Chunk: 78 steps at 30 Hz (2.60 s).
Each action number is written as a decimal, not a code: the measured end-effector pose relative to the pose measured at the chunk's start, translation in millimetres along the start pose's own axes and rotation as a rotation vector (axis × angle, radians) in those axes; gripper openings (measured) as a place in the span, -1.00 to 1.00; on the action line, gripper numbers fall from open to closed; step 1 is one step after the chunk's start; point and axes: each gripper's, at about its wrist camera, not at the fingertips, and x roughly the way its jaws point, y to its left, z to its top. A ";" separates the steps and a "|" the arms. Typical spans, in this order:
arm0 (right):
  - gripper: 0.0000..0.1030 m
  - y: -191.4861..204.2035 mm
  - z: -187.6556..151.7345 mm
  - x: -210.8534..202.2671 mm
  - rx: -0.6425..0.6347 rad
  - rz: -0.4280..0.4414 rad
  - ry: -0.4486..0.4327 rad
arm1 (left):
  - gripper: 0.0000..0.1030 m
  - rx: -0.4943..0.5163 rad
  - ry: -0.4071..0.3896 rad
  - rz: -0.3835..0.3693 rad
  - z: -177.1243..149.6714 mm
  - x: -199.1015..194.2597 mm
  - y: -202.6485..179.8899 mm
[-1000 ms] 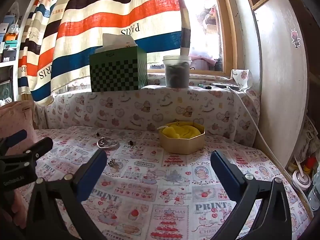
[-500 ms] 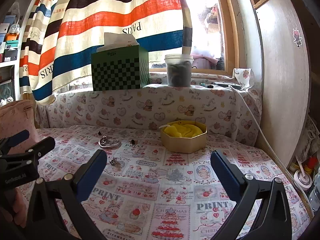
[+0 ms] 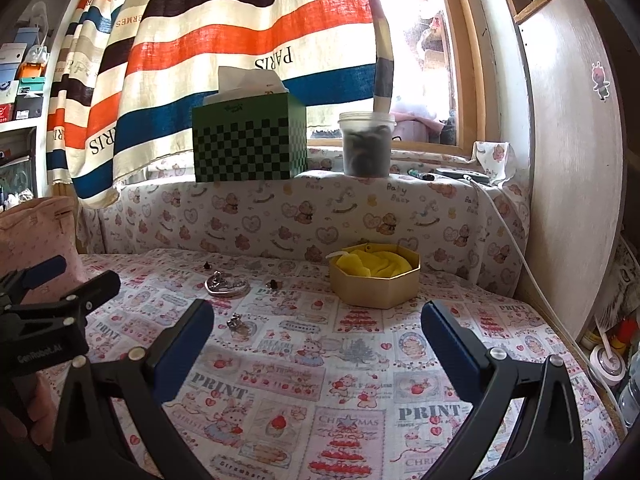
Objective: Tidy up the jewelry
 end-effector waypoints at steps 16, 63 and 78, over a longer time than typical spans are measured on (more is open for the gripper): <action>1.00 -1.0 0.4 1.1 0.001 -0.002 0.002 | 1.00 -0.014 0.006 0.009 1.3 0.8 3.4; 1.00 -2.6 -0.7 0.0 0.004 -0.012 -0.002 | 1.00 -0.035 0.025 0.026 1.0 4.3 7.7; 1.00 -1.8 -0.6 0.4 0.003 -0.014 -0.001 | 1.00 -0.028 0.018 0.037 3.0 3.0 7.0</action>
